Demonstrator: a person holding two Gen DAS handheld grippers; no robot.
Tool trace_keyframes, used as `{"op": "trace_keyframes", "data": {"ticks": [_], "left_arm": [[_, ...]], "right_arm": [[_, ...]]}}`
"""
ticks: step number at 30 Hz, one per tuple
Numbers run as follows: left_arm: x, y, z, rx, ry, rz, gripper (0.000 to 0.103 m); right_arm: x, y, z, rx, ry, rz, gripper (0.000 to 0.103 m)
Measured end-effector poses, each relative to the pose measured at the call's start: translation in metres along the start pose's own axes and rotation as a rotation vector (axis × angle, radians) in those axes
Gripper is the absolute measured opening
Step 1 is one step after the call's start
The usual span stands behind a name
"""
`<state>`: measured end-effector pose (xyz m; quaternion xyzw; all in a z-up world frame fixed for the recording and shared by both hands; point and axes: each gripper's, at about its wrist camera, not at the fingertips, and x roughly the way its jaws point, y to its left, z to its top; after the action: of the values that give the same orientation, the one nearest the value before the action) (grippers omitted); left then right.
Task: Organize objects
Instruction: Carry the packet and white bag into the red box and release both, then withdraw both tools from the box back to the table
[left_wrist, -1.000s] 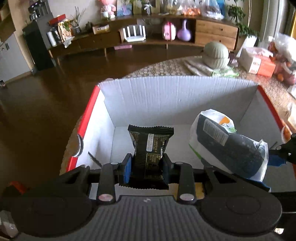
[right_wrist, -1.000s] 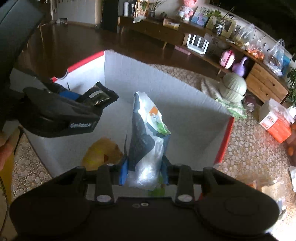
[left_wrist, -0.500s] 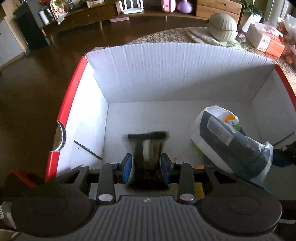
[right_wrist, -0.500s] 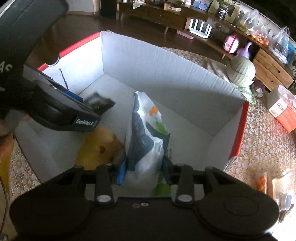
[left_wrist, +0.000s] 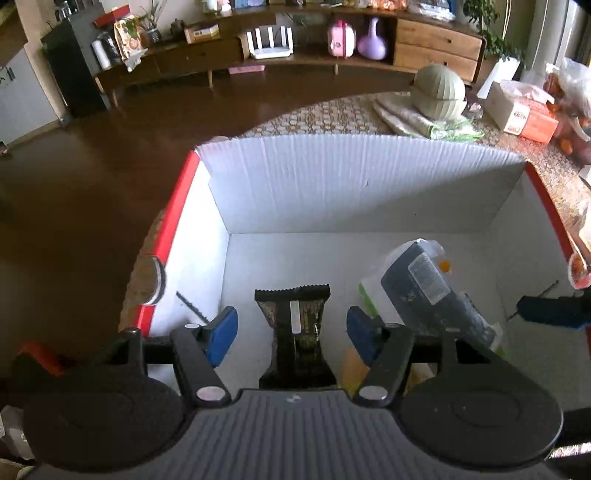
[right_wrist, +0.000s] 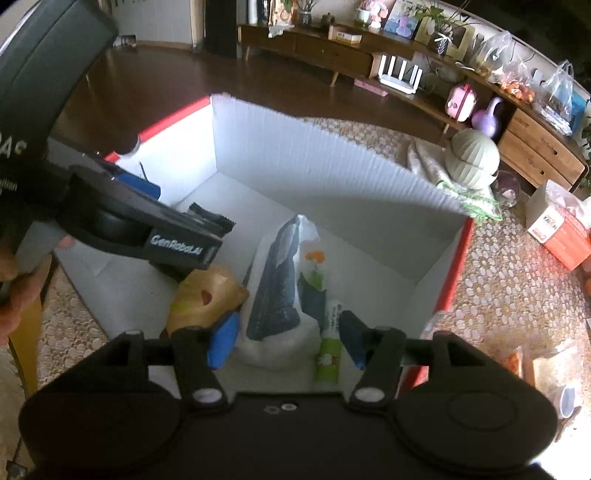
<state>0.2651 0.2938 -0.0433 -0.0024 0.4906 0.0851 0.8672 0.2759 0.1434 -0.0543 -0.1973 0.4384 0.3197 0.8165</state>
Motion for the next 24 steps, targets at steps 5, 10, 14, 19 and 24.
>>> {"op": "trace_keyframes", "data": {"ticks": [5,10,14,19,24], "left_arm": [[-0.018,-0.003,-0.002,-0.003,-0.027,-0.002,0.064],[-0.042,-0.010,-0.006,-0.006,-0.060,-0.008,0.064],[-0.066,-0.020,-0.010,0.022,-0.093,-0.008,0.064],[-0.096,-0.035,-0.014,0.045,-0.139,-0.023,0.064],[-0.118,-0.054,-0.025,0.066,-0.170,-0.053,0.064]], "right_arm": [[-0.024,-0.008,-0.005,0.007,-0.038,0.005,0.061],[-0.049,-0.013,-0.012,0.015,-0.078,0.010,0.061],[-0.069,-0.017,-0.017,0.015,-0.109,0.017,0.061],[-0.093,-0.023,-0.026,0.017,-0.146,0.017,0.062],[-0.116,-0.031,-0.038,0.029,-0.185,0.023,0.062]]}}
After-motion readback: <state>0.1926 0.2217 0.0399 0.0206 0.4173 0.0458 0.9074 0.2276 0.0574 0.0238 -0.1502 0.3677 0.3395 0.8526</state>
